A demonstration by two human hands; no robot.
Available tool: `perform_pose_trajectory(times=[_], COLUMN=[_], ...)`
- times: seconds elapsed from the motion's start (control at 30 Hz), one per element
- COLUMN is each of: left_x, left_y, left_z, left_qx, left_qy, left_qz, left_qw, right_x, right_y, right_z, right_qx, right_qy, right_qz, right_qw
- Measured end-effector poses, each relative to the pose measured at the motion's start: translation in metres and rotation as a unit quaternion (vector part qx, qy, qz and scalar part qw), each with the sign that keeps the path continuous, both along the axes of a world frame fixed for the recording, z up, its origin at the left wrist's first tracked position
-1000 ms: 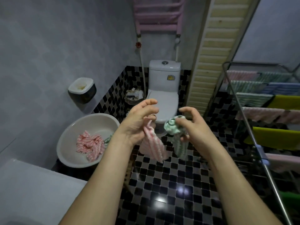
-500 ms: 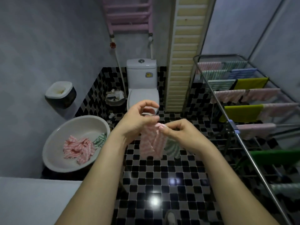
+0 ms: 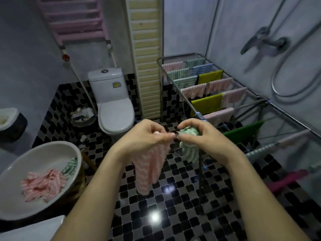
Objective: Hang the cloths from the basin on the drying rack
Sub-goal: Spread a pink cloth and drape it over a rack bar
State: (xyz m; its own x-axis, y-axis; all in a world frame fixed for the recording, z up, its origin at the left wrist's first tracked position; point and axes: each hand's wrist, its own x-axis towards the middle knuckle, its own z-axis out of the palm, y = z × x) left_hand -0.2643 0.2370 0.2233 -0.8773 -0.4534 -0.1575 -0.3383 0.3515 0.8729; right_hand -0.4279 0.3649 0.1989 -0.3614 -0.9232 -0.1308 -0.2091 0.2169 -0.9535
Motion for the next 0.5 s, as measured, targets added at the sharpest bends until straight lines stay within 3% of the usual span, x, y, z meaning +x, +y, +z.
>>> perform_pose_trajectory(times=[0.1,0.23,0.37,0.5], left_x=[-0.019,-0.054,-0.088,-0.116], left_y=[0.016,0.046,0.076,0.108], left_z=[-0.006,-0.015,-0.025,-0.032], left_qx=[0.126,0.236,0.108,0.122], left_qy=[0.113,0.134,0.102,0.108], left_qz=[0.043,0.054,0.047,0.026], left_qw=[0.985,0.961,0.988,0.986], right_x=[-0.012,-0.030,-0.048,-0.069], right_y=[0.020,0.048,0.074,0.102], right_z=[-0.001,-0.003,-0.008,-0.014], right_qx=[-0.016,-0.070,-0.118,-0.121], right_qy=[-0.164,-0.216,-0.193,-0.138], right_qz=[-0.032,-0.102,-0.116,-0.132], right_qw=[0.986,0.969,0.967,0.974])
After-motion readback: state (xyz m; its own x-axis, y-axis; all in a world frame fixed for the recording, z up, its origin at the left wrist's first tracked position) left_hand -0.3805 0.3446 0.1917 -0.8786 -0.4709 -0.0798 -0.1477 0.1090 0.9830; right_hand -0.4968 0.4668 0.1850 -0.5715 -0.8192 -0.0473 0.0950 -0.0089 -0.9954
